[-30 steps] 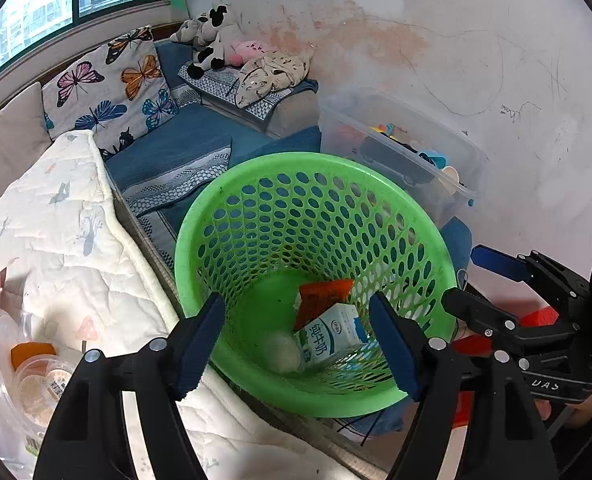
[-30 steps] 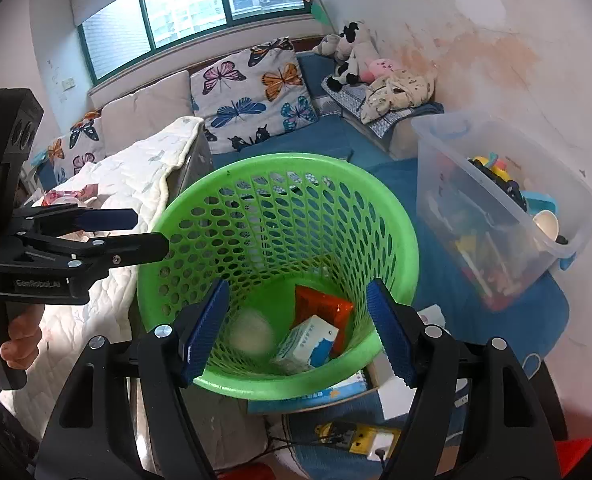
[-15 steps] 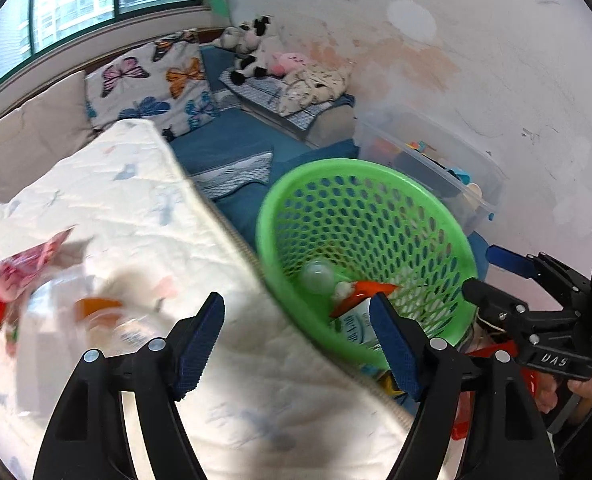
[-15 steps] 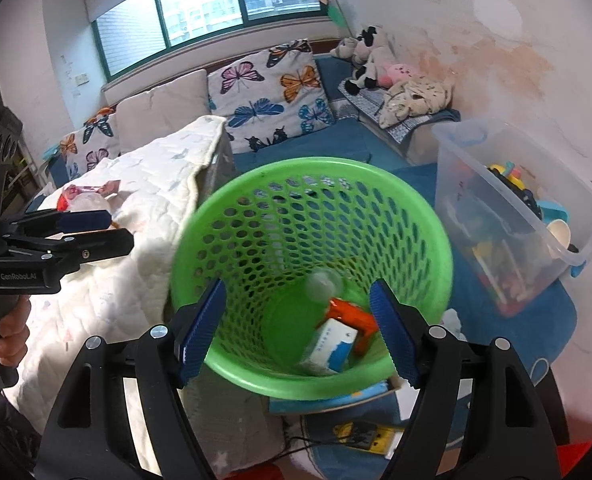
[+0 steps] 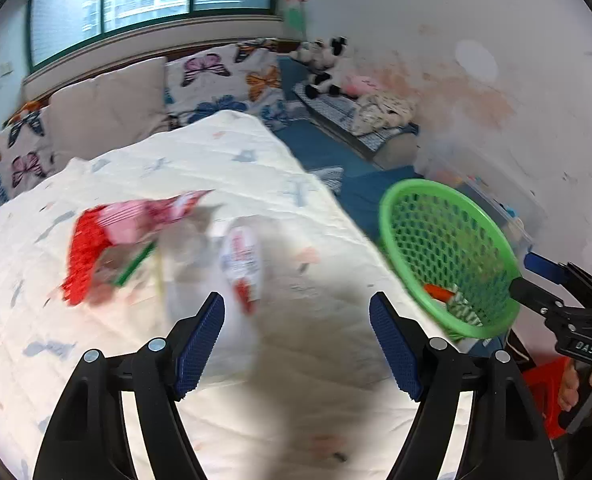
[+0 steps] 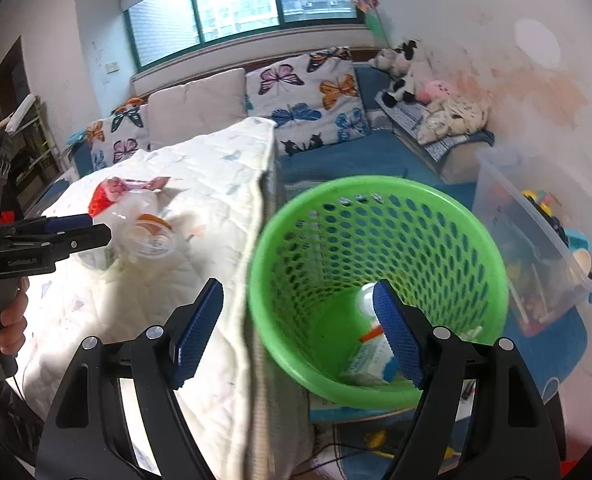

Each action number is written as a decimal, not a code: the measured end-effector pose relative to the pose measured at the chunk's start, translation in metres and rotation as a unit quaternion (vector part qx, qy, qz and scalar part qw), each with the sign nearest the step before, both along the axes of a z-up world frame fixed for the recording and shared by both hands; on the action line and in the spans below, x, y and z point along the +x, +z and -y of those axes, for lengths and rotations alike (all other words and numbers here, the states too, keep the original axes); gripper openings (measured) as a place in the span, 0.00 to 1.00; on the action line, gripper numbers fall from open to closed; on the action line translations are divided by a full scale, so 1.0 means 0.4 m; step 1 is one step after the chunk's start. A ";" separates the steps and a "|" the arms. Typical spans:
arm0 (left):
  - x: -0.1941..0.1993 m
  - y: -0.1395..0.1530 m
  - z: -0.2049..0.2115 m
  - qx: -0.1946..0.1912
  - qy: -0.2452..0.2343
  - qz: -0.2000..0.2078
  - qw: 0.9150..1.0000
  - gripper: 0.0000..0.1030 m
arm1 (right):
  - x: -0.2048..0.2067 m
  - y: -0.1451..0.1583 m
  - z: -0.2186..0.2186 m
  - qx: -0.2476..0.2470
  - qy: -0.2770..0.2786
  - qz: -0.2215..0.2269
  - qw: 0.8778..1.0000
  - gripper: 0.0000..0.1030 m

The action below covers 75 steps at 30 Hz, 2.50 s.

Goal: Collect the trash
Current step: 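Return both tools to the bed toward the bottle and yogurt cup, then grasp the clear bottle with the left tool while the right tool grasps the yogurt cup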

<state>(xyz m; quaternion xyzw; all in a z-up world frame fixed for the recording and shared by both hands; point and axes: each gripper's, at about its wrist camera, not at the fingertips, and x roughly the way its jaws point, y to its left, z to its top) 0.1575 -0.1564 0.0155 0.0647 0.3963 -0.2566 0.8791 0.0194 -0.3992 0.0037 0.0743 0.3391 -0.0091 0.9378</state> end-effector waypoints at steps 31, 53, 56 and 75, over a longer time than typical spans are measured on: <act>0.026 -0.085 -0.055 0.080 0.010 0.051 0.995 0.71 | 0.083 -0.009 -0.137 -0.002 0.054 -0.011 0.998 0.76; 0.039 -0.032 -0.222 -0.010 0.024 0.031 0.999 0.58 | 0.191 0.000 -0.263 0.012 0.131 -0.022 0.991 0.76; 0.041 -0.031 -0.251 -0.023 0.026 0.026 0.999 0.58 | 0.210 -0.015 -0.292 0.015 0.146 -0.031 0.989 0.76; 0.043 -0.077 -0.339 -0.032 0.036 0.004 0.999 0.56 | 0.334 -0.143 -0.417 -0.021 0.177 -0.087 0.980 0.76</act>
